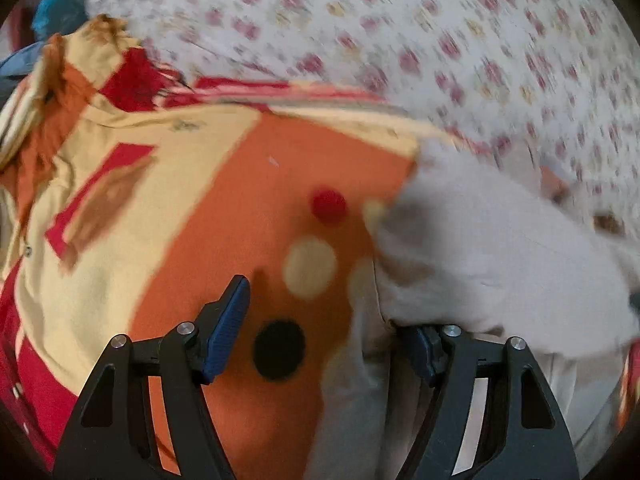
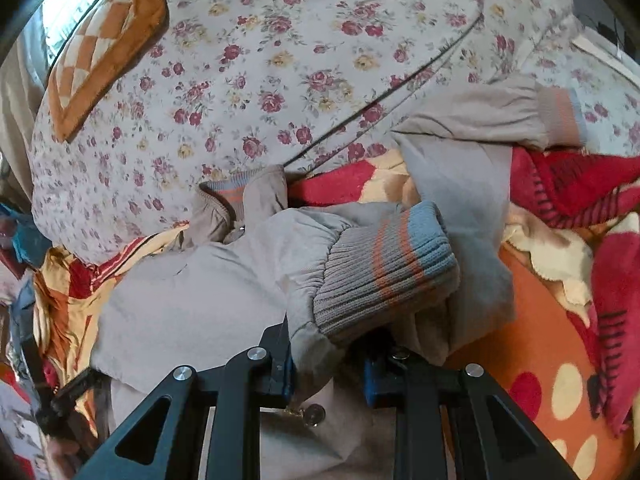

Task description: Fold large clothes

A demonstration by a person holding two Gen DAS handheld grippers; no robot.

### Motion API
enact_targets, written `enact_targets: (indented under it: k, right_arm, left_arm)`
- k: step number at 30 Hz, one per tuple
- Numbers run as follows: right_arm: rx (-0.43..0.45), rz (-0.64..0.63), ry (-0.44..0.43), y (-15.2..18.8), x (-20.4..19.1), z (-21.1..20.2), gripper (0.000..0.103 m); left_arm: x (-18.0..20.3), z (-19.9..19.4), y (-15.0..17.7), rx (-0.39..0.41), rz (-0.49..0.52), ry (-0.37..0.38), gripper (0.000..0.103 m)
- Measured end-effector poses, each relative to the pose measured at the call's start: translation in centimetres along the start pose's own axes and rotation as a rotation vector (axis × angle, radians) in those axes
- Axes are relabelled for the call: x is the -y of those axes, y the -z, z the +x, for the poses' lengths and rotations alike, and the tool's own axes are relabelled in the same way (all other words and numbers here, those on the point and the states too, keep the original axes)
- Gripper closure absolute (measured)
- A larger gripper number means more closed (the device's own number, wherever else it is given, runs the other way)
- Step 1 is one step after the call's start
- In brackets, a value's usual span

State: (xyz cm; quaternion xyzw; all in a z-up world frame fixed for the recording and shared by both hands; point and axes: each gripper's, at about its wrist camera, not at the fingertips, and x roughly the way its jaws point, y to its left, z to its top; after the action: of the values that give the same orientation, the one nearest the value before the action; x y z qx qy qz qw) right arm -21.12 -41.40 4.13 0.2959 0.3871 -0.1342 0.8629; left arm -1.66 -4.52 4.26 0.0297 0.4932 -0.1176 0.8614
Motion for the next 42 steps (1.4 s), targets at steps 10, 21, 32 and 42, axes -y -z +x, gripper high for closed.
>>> enact_targets:
  k: [10, 21, 32, 42]
  right_arm:
    - [-0.095, -0.158, 0.079, 2.9, -1.3, 1.3, 0.08]
    - [-0.072, -0.175, 0.063, 4.2, -0.3, -0.6, 0.081]
    - [-0.065, -0.154, 0.069, 5.4, 2.1, -2.7, 0.087]
    - [-0.05, -0.182, 0.043, 4.7, 0.0, -2.5, 0.087]
  left_arm:
    - [-3.1, -1.5, 2.4, -0.085, 0.001, 0.072, 0.041]
    - [-1.3, -4.2, -4.9, 0.023, -0.007, 0.187, 0.026]
    - [8.1, 5.7, -6.7, -0.22, 0.213, 0.139, 0.026]
    - [4.9, 5.2, -8.5, -0.121, 0.201, 0.094, 0.102]
